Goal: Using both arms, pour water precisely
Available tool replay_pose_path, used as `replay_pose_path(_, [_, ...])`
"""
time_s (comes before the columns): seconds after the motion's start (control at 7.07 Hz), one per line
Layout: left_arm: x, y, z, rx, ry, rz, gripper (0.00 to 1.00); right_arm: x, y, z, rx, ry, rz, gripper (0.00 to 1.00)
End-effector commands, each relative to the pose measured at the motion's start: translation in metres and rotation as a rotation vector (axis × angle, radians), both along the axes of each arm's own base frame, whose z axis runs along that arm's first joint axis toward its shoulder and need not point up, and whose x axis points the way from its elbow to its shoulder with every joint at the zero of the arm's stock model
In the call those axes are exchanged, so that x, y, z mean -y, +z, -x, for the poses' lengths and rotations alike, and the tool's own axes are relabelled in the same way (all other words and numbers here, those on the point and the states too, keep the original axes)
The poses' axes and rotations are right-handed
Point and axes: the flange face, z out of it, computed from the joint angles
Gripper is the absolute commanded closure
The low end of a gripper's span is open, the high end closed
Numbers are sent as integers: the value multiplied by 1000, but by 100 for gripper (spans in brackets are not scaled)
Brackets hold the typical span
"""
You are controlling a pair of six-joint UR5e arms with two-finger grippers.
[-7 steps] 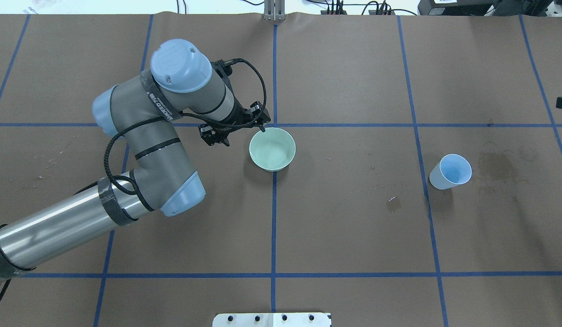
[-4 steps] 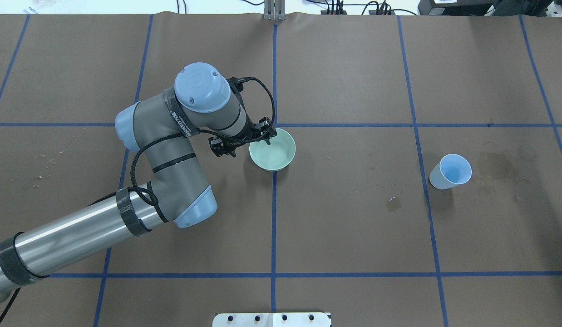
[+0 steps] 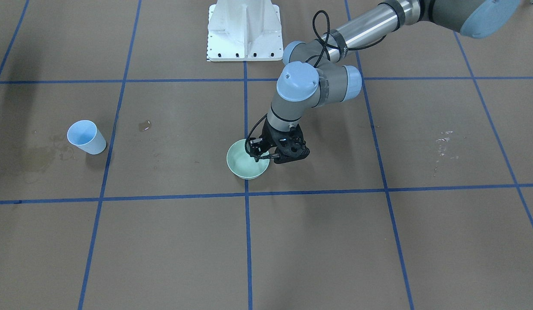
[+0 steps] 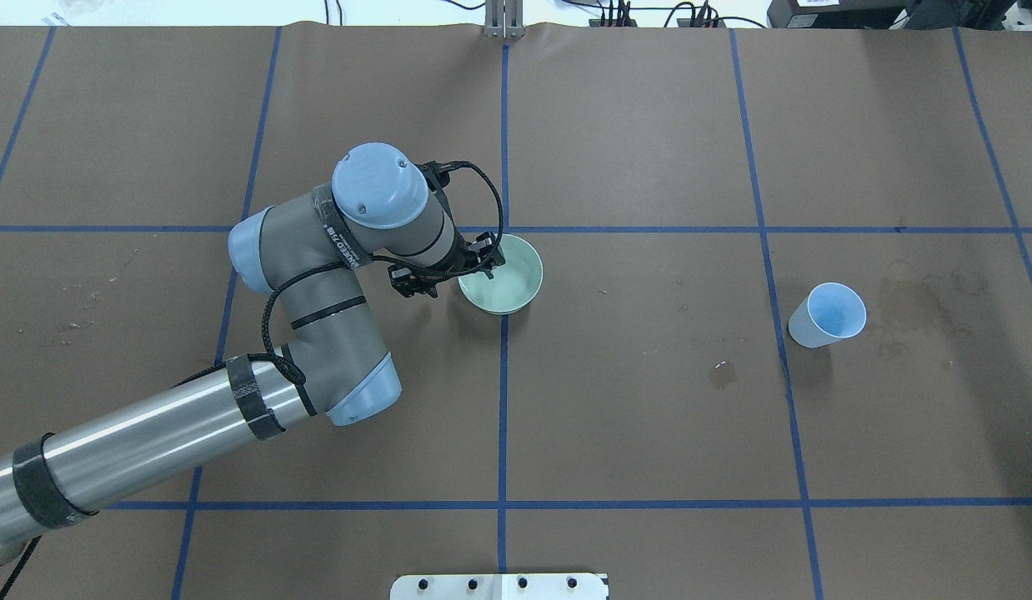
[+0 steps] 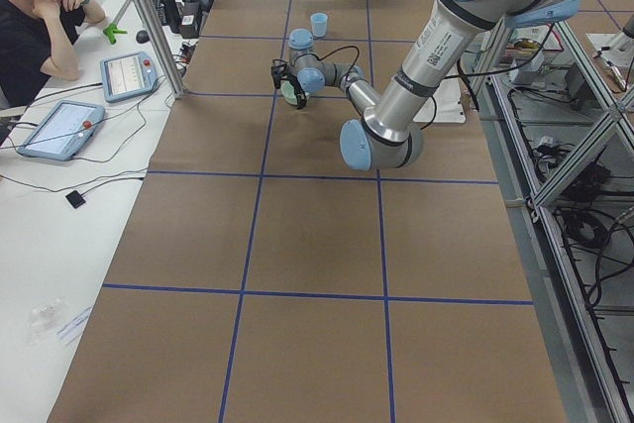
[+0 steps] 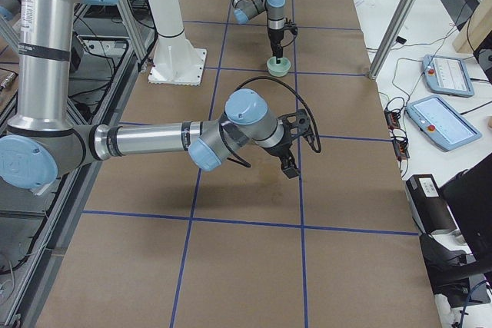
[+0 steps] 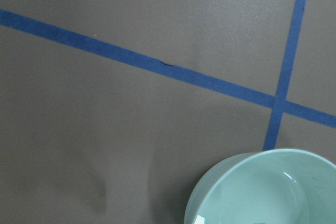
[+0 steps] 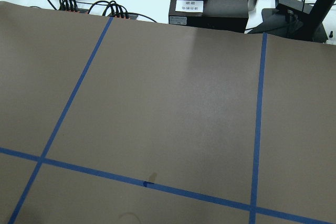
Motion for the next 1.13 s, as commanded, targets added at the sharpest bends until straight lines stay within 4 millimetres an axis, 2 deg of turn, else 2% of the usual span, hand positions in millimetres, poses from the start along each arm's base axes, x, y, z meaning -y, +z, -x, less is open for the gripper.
replay_pose_path(0.0, [-1,-5,2,-6,4,-2,100,-1,2,-2,3,-4,7,0])
replay_pose_path(0.28, [2,-13,4,-10,2,-2,100,-3,4,-4,16,-10,15,0])
replay_pose_path(0.42, [7,-29,21,-21,1,6,100,-5,7,-8,31,-24,42,0])
replay_pose_path(0.57, [25,-47,66,-45,14,56,100,-7,13,-14,47,-70,76,0])
replay_pose_path(0.71, [32,-68,109,-71,31,36,100,-3,12,-18,38,-116,99,0])
replay_pose_path(0.85, [14,-44,144,-29,70,5,100,-4,19,-16,25,-150,151,0])
replay_pose_path(0.99, [1,-13,188,12,99,-52,100,-6,25,-16,20,-158,196,0])
